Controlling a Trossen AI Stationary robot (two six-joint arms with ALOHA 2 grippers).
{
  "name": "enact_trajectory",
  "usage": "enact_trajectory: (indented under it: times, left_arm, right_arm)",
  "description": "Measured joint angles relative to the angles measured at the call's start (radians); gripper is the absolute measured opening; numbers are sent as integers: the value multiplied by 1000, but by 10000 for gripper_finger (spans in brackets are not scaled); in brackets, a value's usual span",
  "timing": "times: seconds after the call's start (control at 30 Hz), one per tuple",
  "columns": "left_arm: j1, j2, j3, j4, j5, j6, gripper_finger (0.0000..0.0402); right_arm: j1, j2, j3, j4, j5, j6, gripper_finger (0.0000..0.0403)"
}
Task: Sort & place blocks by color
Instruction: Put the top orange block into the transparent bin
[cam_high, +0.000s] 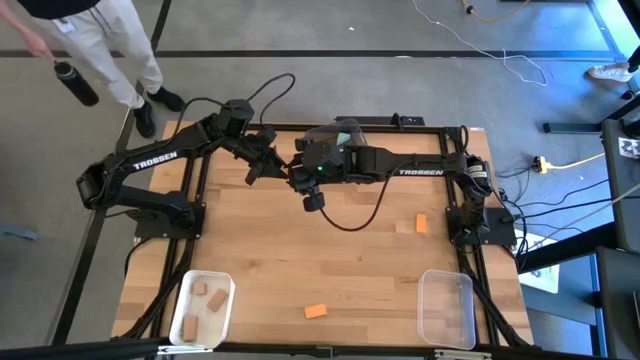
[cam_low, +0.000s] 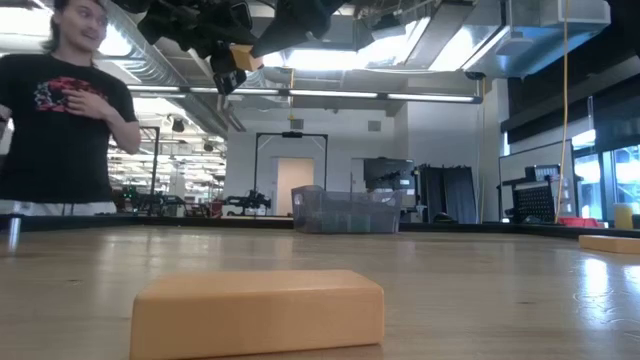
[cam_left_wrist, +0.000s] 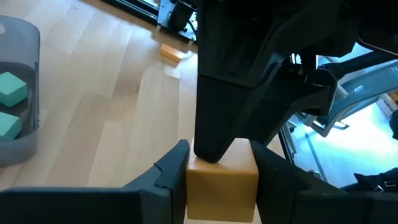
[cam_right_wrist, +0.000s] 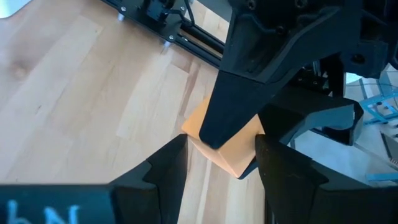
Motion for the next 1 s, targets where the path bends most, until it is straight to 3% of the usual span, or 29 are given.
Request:
enact_trajectory:
  times: [0.27, 0.43, 0.67, 1.0]
  left_arm:
    - [-1, 0, 0, 0, 0, -6, 128]
    - [-1, 0, 0, -1, -6, -7, 127]
    - [-1, 0, 0, 9, -13, -20, 127]
    - [0, 0, 0, 98, 18, -130, 127]
  right_arm:
    - [0, 1, 0, -5, -2, 18, 186]
    - [4, 1, -1, -8, 2, -55, 201]
    - [38, 5, -3, 9, 148, -79, 208]
    - [51, 1, -2, 40, 199, -29, 209]
